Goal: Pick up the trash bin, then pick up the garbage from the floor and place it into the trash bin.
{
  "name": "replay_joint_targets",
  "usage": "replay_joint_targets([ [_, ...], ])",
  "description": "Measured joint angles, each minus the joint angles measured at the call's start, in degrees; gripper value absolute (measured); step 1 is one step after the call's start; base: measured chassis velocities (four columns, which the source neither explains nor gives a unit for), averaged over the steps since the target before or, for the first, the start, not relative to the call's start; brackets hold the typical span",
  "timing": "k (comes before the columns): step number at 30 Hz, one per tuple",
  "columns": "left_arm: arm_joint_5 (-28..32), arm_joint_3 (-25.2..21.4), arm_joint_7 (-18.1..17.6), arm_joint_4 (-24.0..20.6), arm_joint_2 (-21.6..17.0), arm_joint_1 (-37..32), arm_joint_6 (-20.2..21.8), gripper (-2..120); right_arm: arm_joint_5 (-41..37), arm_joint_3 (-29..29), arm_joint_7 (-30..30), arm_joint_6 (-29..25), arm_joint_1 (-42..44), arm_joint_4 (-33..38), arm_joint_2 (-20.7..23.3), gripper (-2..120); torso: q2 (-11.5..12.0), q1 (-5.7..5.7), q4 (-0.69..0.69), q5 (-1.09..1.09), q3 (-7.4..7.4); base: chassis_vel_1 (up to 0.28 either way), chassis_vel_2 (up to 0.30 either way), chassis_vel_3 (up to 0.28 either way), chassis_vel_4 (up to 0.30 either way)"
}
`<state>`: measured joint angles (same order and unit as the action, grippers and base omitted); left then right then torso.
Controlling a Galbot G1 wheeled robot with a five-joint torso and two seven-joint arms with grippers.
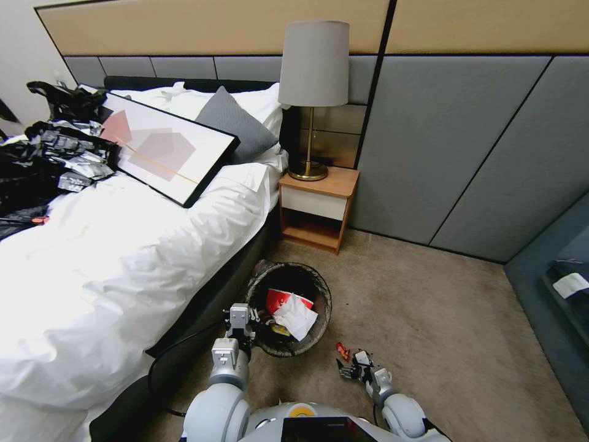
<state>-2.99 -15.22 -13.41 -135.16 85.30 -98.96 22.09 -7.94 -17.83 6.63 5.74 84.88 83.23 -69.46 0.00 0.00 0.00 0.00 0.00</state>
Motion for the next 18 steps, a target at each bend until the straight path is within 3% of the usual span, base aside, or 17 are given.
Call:
replay_joint_targets([
  [4, -0.11, -0.02, -0.01, -0.1, -0.02, -0.09, 0.0, 0, 0.68, 0.09, 0.43, -1.22, -2.75, -3.86, -0.84, 100, 0.0, 0.0, 0.0, -0.01, 0.0, 0.0, 0.0, 0.0, 0.0],
  [18, -0.33, 0.08, -0.05, -0.07, -0.02, -0.19, 0.0, 0, 1.46, 0.46, 0.76, -2.78, -4.28, -6.4, -2.0, 98, 0.0, 0.0, 0.01, 0.0, 0.0, 0.0, 0.0, 0.0, 0.0],
])
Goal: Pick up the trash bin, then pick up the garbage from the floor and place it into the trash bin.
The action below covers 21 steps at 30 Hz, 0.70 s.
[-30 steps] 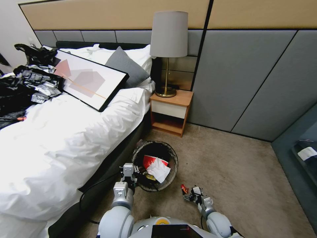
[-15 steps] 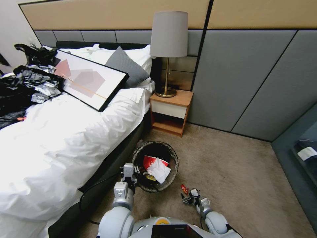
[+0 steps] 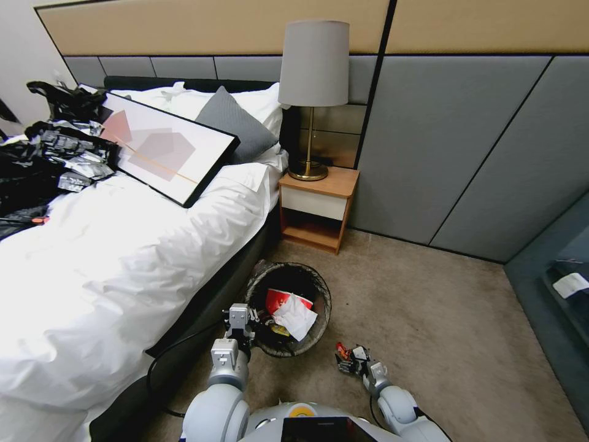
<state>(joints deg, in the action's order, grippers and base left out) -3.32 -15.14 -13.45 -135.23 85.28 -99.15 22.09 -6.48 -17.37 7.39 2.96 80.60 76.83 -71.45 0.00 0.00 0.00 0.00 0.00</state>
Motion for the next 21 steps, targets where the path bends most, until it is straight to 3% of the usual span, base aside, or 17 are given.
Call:
replay_joint_targets([
  [6, 0.0, -0.03, -0.03, 0.02, 0.03, -0.03, -0.01, 0, 0.26, 0.02, 0.04, -0.41, -0.5, -1.17, -0.4, 88, 0.0, 0.0, -0.01, 0.0, 0.0, 0.0, 0.0, 0.0, 0.0],
  [14, 0.07, 0.02, -0.05, 0.01, 0.11, 0.11, -0.02, 0, 0.44, 0.01, 0.29, -2.26, -0.6, -3.45, -0.85, 61, -0.02, 0.01, 0.0, -0.02, 0.01, 0.0, 0.0, 0.0, 0.0],
  [21, 0.11, -0.02, -0.06, 0.02, 0.09, 0.08, -0.01, 0, 0.52, -0.34, 0.34, -3.05, -0.94, -4.84, -0.96, 55, -0.02, 0.01, -0.02, 0.02, 0.01, 0.0, 0.0, 0.0, 0.0],
])
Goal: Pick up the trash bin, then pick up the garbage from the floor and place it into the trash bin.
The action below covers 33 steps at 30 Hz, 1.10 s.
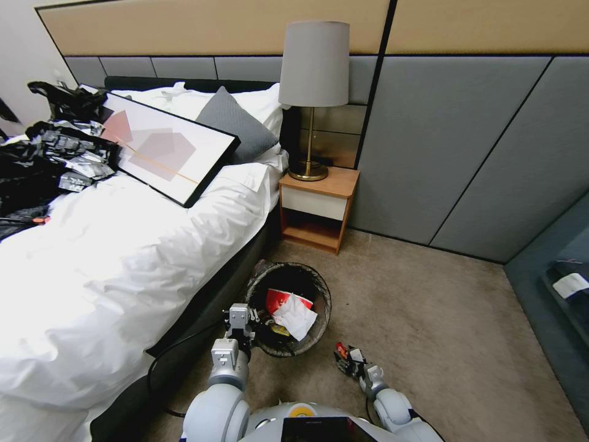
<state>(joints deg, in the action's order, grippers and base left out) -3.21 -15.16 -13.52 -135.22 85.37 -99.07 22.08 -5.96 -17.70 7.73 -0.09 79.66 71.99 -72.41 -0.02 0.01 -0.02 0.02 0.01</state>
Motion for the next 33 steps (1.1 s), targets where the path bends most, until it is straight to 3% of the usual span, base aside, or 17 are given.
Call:
replay_joint_targets([
  [19, 0.03, 0.19, 0.01, -0.08, 0.09, 0.09, 0.0, 0, -0.15, -1.32, -0.06, -0.73, 0.82, 0.67, 0.56, 55, 0.01, -0.01, -0.01, 0.02, -0.01, 0.0, 0.0, 0.0, 0.0],
  [23, 0.04, 0.19, -0.02, -0.09, 0.05, 0.08, 0.0, 0, -0.14, -1.89, -1.22, -0.72, 1.41, 1.34, 0.99, 47, 0.02, -0.01, 0.02, -0.13, -0.02, 0.0, 0.0, 0.0, 0.0],
  [25, 0.06, 0.18, 0.0, -0.13, 0.02, 0.07, 0.0, 0, -0.29, -1.9, -1.54, -0.7, 2.25, 2.48, 1.3, 38, 0.02, -0.01, 0.05, -0.03, -0.02, 0.0, 0.0, 0.0, 0.0],
  [30, 0.09, 0.16, -0.01, -0.14, -0.01, 0.04, 0.0, 0, -0.71, -1.95, -1.83, -0.41, 3.9, 4.78, 1.81, 25, 0.02, -0.02, 0.09, -0.06, -0.02, 0.0, 0.0, 0.0, 0.0],
  [33, 0.11, 0.23, -0.02, -0.13, -0.02, 0.14, 0.0, 0, -1.02, -1.95, -1.86, -0.44, 4.38, 5.88, 1.79, 11, 0.02, -0.01, 0.06, -0.06, -0.02, 0.0, 0.0, 0.0, 0.0],
])
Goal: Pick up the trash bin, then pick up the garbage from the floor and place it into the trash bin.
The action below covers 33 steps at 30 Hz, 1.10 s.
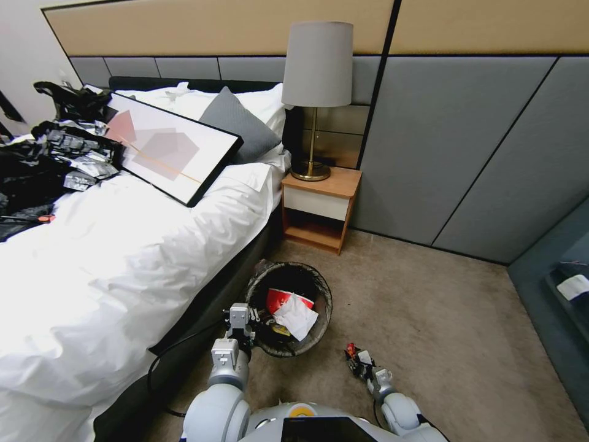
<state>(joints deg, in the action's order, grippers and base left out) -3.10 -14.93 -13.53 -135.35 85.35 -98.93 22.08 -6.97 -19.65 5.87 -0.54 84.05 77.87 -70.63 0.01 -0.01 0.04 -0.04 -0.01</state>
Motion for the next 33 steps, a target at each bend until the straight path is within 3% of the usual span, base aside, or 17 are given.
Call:
replay_joint_targets([
  [3, 0.0, 0.04, -0.05, -0.04, -0.04, -0.01, 0.0, 0, 0.0, 0.04, 0.0, -0.14, -0.12, -0.21, -0.13, 0, 0.0, 0.0, -0.02, 0.03, 0.0, 0.0, 0.0, 0.0, 0.0],
  [23, 0.04, -0.08, -0.03, -0.26, -0.02, -0.11, 0.0, 0, 0.03, -0.34, -1.13, -2.98, -0.85, 0.66, -0.47, 0, 0.0, 0.0, -0.04, 0.05, 0.01, 0.0, 0.0, 0.0, 0.0],
  [29, 0.03, -0.02, 0.0, 0.2, -0.01, -0.08, 0.0, 0, -0.64, -1.48, -2.7, -10.06, 0.52, 8.11, -1.45, 0, 0.0, 0.0, -0.04, 0.05, 0.01, 0.0, 0.0, 0.0, 0.0],
  [33, 0.03, 0.02, 0.02, 0.57, -0.08, -0.09, 0.01, 0, -2.3, -2.41, -1.2, -15.83, 1.94, 20.79, -1.55, 0, 0.0, 0.01, -0.04, 0.02, 0.01, 0.0, 0.0, 0.0, 0.0],
])
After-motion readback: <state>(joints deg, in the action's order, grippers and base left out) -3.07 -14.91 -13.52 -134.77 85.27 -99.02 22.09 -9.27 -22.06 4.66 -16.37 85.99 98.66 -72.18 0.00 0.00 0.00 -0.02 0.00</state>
